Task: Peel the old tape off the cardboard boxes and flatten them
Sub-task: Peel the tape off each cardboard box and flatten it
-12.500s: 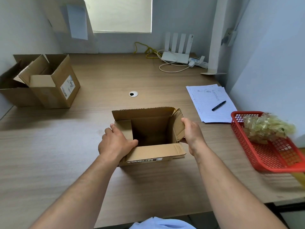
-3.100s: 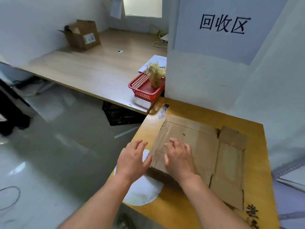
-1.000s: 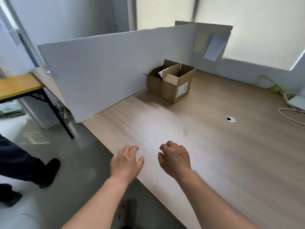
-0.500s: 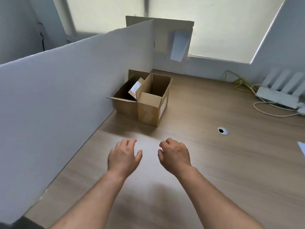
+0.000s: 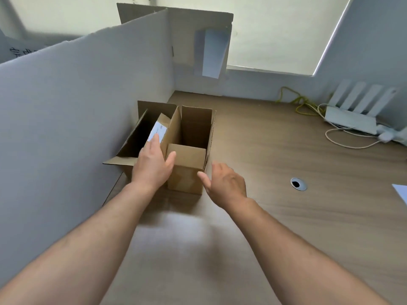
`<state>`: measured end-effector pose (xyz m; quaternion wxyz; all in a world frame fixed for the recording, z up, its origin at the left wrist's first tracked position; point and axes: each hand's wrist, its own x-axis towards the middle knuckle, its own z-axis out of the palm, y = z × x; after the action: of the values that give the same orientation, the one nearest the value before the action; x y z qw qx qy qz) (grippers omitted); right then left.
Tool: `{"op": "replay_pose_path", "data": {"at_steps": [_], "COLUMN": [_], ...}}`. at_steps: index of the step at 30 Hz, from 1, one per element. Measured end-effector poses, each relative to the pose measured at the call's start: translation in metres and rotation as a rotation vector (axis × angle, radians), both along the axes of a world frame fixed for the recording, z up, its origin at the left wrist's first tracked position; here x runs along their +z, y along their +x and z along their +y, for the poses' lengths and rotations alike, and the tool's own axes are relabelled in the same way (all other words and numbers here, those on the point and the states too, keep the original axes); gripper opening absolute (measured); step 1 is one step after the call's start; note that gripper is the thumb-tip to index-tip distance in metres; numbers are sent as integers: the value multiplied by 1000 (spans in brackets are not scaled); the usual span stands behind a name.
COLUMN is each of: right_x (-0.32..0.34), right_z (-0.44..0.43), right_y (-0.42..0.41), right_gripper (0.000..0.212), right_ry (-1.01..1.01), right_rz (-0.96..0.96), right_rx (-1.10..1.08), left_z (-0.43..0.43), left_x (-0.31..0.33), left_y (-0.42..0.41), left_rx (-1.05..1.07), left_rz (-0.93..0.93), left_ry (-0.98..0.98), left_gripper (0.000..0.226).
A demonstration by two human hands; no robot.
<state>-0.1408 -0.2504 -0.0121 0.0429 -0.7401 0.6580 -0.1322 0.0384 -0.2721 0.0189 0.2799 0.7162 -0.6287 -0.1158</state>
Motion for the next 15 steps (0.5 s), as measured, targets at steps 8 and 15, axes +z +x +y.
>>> {"op": "replay_pose_path", "data": {"at_steps": [8,15], "right_x": [8,13], "right_z": [-51,-20], "right_y": [10,-36], "right_gripper": [31,20], "right_ry": [129,107], "right_rz": [-189,-215], "right_rx": [-185,-363], "left_z": [-32,5], "left_x": [-13,-13], "left_y": [-3,-19], "left_rx": [-8,-84], "left_rz": [90,211], "left_ry": [88,30], "left_gripper": [46,48]}}
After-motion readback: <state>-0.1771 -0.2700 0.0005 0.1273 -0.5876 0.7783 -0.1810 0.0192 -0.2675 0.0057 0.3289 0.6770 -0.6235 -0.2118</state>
